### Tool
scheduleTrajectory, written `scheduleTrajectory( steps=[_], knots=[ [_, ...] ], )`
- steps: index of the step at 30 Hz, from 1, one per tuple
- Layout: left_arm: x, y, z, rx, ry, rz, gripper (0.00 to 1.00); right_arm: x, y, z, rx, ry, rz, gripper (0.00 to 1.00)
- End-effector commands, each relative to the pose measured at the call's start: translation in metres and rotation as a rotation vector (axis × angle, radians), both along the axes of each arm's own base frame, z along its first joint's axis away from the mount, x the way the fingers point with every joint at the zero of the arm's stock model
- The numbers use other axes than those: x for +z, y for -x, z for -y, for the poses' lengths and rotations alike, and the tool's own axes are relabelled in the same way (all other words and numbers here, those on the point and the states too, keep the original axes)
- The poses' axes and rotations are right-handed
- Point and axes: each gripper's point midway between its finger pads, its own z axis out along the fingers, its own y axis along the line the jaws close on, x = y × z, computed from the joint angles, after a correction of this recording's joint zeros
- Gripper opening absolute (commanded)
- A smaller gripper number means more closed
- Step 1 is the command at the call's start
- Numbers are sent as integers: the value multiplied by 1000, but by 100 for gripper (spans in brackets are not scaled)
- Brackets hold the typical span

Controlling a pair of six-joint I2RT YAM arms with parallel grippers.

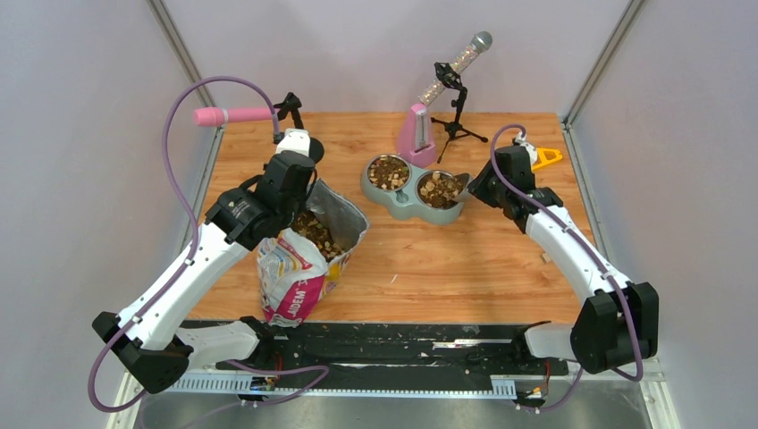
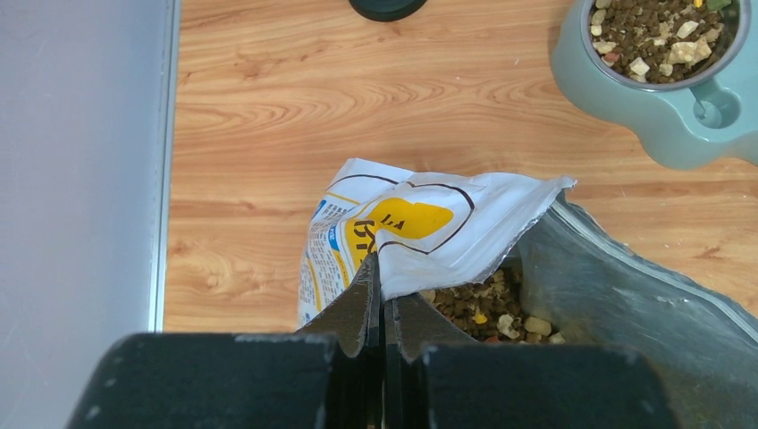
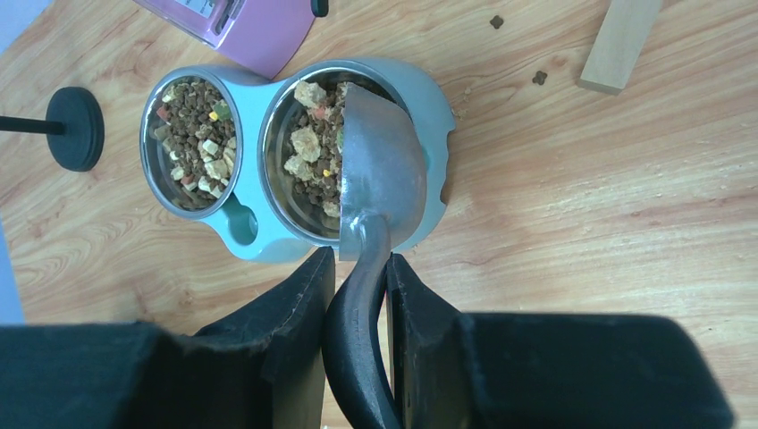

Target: Serve the pet food

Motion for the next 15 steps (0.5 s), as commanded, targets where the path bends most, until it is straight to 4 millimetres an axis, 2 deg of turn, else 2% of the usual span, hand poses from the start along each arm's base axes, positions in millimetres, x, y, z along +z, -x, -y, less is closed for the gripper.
scheduleTrajectory(
  steps=[1,3,15],
  knots=[
    [66,-17,0,55,141,247,0,36,-16,2,-23,59,103,0],
    [66,-17,0,56,140,248,0,40,-16,3,-21,72,100,0],
    [66,-18,2,52,142,244,0,29,-8,9,-26,118,42,0]
  ],
)
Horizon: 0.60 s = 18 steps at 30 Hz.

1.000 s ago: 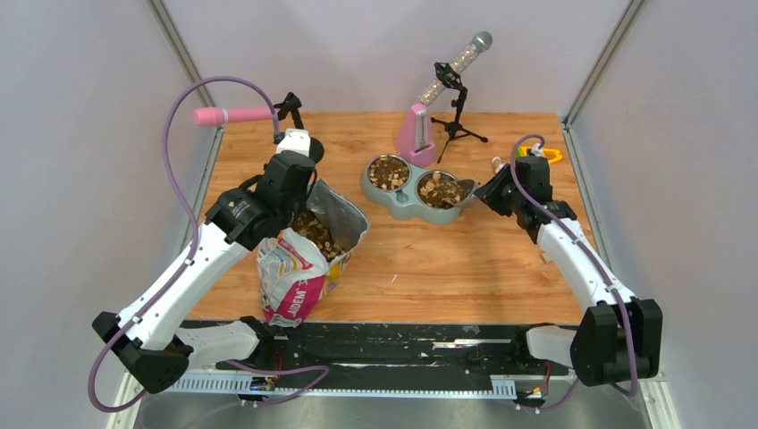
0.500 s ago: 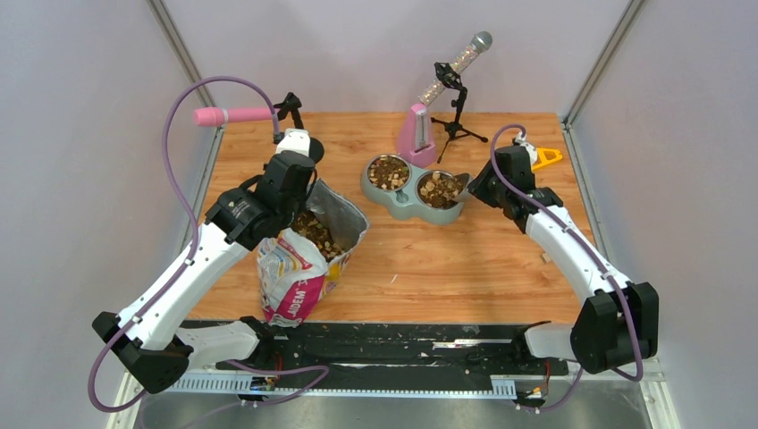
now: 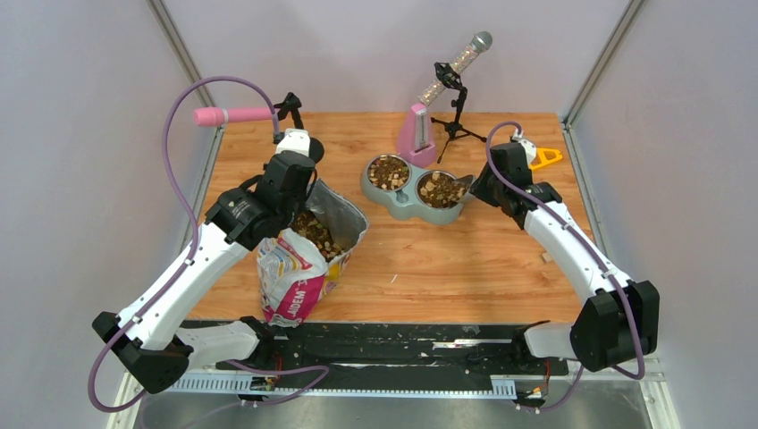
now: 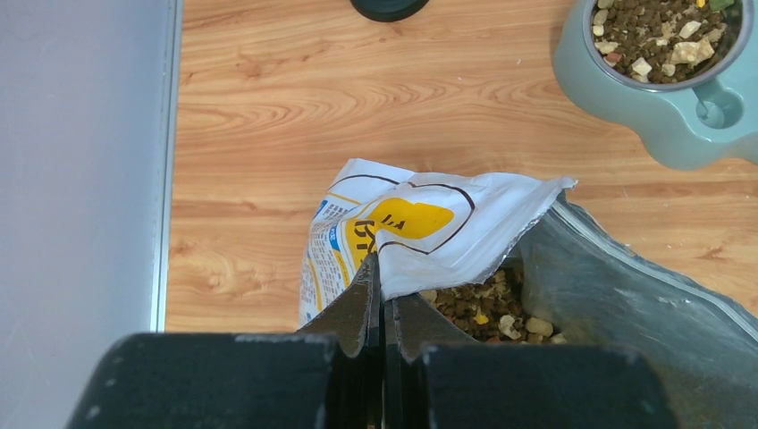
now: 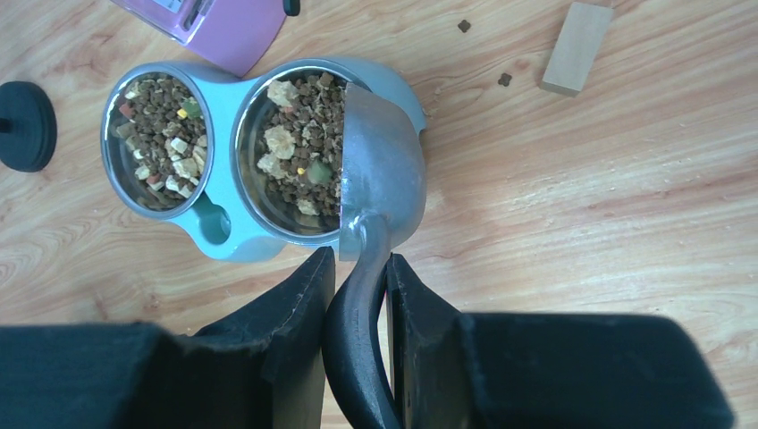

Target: Serve the pet food

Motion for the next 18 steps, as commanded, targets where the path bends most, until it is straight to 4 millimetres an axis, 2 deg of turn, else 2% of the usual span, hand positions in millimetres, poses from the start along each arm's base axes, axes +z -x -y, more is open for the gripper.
scheduleTrajectory(
  steps=[1,9,18],
  knots=[
    [65,-17,2,50,146,243,0,22,-12,3,-13,23,63,0],
    [67,-17,2,49,148,246,0,31,-12,0,11,27,65,0],
    [68,-15,1,50,154,251,0,36,-14,-14,67,72,44,0]
  ],
)
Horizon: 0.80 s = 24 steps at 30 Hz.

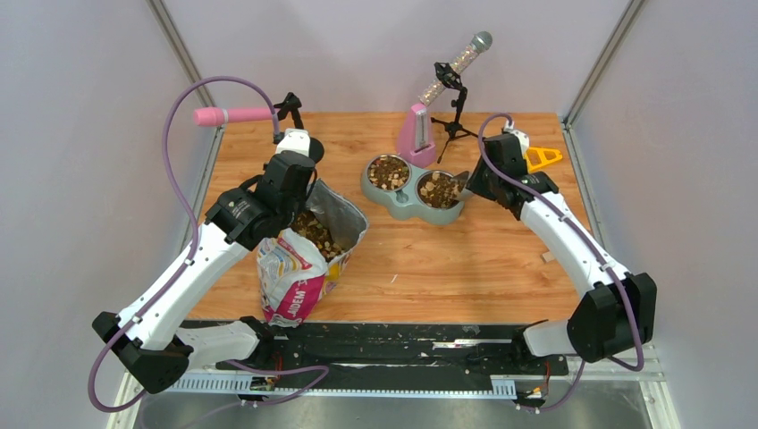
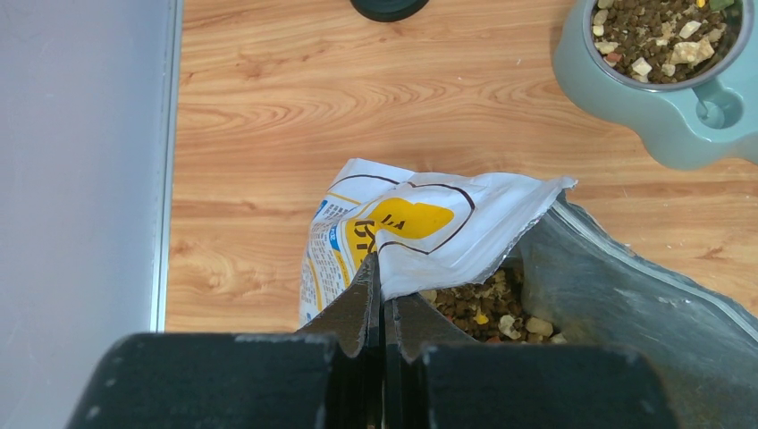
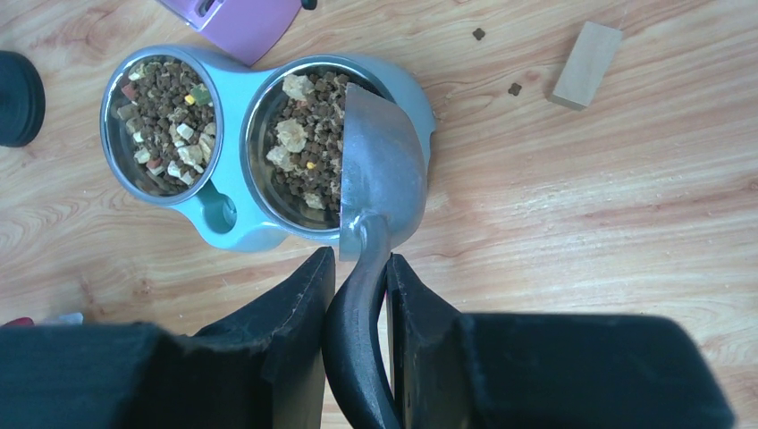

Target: Serve the pet food

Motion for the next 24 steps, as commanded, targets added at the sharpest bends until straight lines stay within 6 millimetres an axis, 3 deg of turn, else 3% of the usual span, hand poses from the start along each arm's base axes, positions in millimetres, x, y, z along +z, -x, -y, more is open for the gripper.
scheduleTrajectory(
  steps=[1,17,24],
  knots=[
    [69,-15,1,50,155,251,0,26,-14,-8,22,22,66,0],
    [70,-15,0,50,159,256,0,34,-27,-32,68,25,73,0],
    [70,-15,1,49,159,255,0,35,-24,-21,38,78,70,0]
  ],
)
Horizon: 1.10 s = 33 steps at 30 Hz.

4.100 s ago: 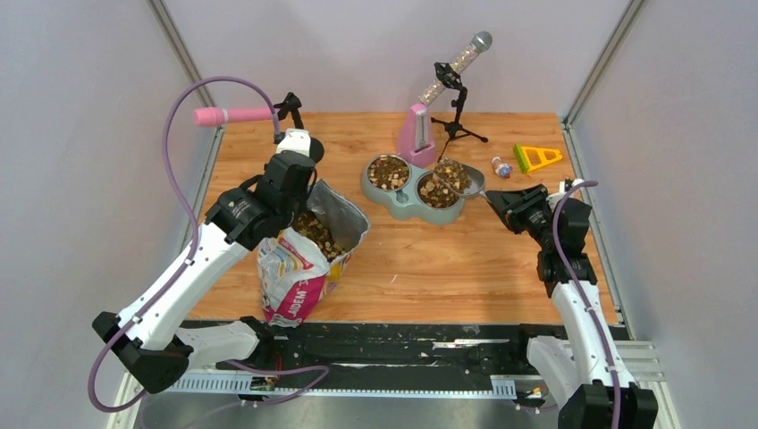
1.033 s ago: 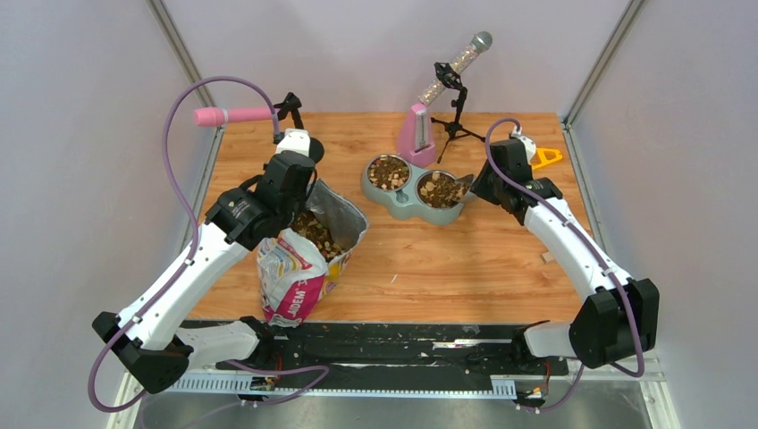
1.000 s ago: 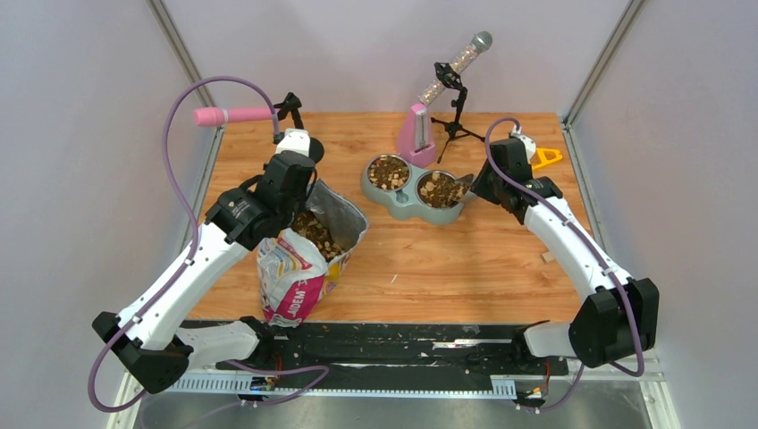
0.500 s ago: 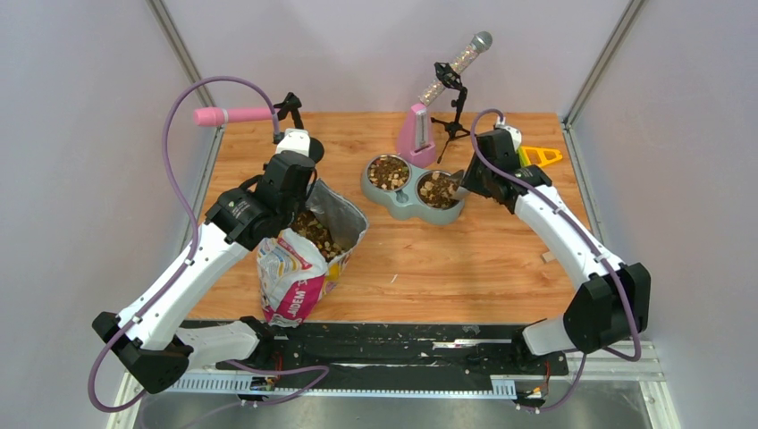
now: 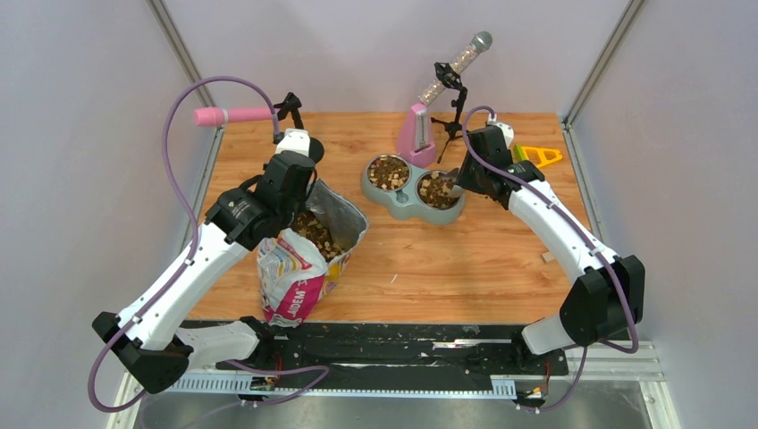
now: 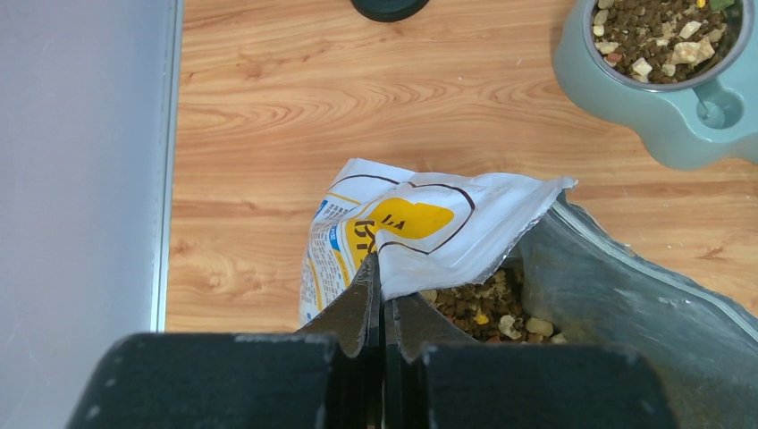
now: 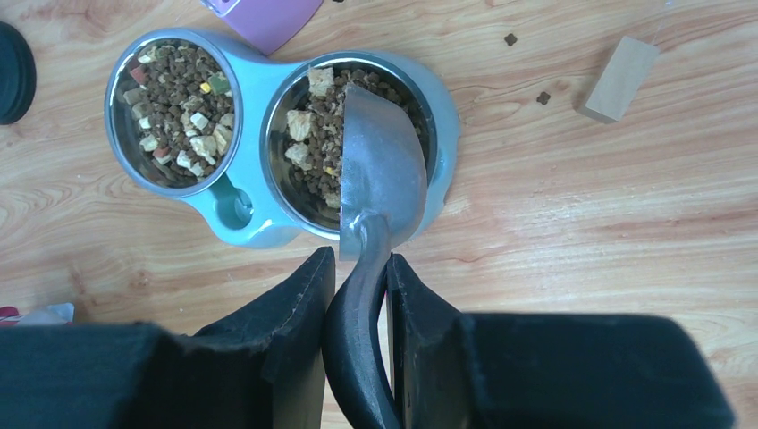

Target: Serve the pet food

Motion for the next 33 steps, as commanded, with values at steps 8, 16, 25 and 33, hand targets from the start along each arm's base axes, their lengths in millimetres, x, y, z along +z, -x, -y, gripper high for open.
scheduleTrajectory(
  steps=[8,16,25,33],
  knots=[
    [68,-16,1,49,154,252,0,25,-8,16,-25,104,64,0],
    [68,-16,1,48,152,250,0,29,-8,19,-11,138,54,0],
    [69,-15,1,47,155,253,0,34,-11,5,35,124,57,0],
    [70,-14,1,45,160,255,0,38,-18,-16,82,137,64,0]
  ],
)
